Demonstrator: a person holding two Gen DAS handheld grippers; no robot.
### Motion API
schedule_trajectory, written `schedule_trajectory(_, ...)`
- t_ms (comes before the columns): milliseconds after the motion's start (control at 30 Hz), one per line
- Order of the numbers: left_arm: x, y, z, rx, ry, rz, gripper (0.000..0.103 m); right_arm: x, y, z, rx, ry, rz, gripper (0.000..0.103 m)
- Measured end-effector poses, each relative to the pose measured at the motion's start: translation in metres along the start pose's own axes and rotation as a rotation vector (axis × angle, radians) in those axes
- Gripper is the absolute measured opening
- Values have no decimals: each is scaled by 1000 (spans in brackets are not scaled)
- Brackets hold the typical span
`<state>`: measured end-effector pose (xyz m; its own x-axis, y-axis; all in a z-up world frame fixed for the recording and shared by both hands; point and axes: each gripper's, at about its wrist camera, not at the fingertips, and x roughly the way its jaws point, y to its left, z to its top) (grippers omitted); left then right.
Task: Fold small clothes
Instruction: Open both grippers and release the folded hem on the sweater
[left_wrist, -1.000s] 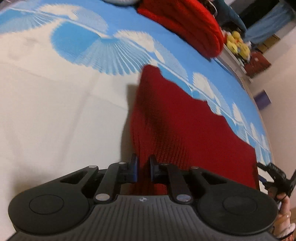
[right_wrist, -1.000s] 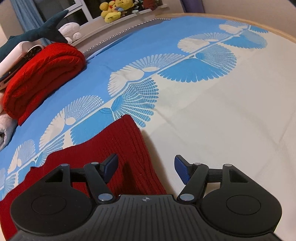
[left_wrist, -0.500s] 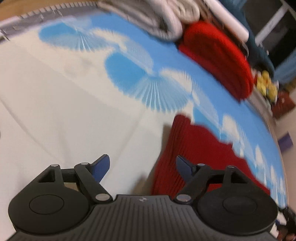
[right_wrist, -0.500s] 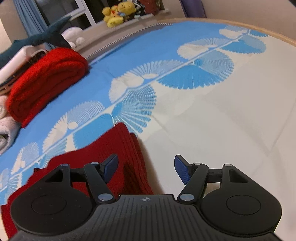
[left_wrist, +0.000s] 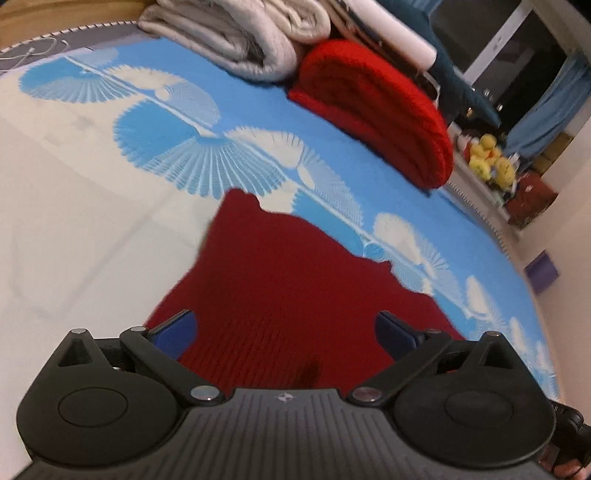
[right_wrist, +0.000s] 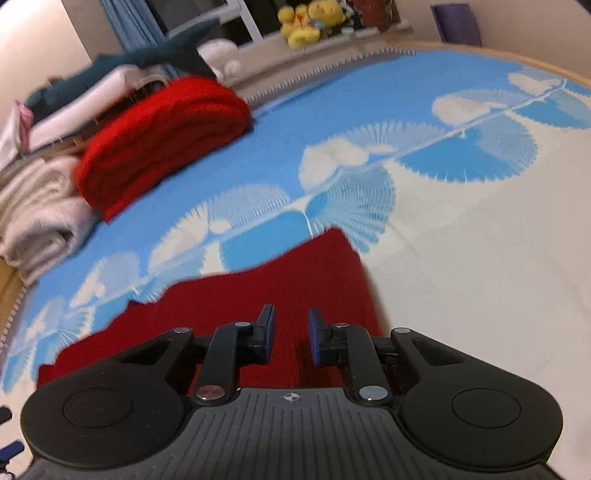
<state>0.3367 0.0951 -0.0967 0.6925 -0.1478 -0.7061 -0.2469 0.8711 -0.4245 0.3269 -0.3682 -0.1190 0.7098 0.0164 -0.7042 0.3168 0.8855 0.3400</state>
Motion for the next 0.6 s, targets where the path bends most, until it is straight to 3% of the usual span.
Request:
schedule_trajectory(67,27,-2,0,23,3,97,102,19,-4,-5,-4,50,-93,10)
schedule_trajectory(100,38,1,0,23,30,130,102,21,-4,-5,-3,40,-99,9)
schedule_trajectory(167,52,15,2,-49,93,132,102,21,-2,-1,9,48,-107,9)
schedule_trajectory(233,47,20,9,-95,82,131,102,17,-4,1,53,44,-96,9)
schedule_trajectory(300,44,20,17,-95,87,143,102,7,-9,6,119,8,-67,17)
schedule_trajectory(333,43,21,20,-87,77,149,102,3,-10,8,114,-22,-59,27)
schedule_trajectory(367,44,21,22,-73,68,177,102,1,-7,8,76,-52,-75,34)
schedule_trajectory(400,45,22,23,-63,72,221,102,4,-4,8,38,-52,-118,48)
schedule_trajectory(433,48,24,25,-52,86,270,102,12,-3,5,8,-20,-174,55)
schedule_trajectory(500,52,32,29,-76,111,310,103,23,-10,-1,48,58,-195,55)
schedule_trajectory(600,38,34,34,-133,101,306,102,15,-28,5,219,57,-121,61)
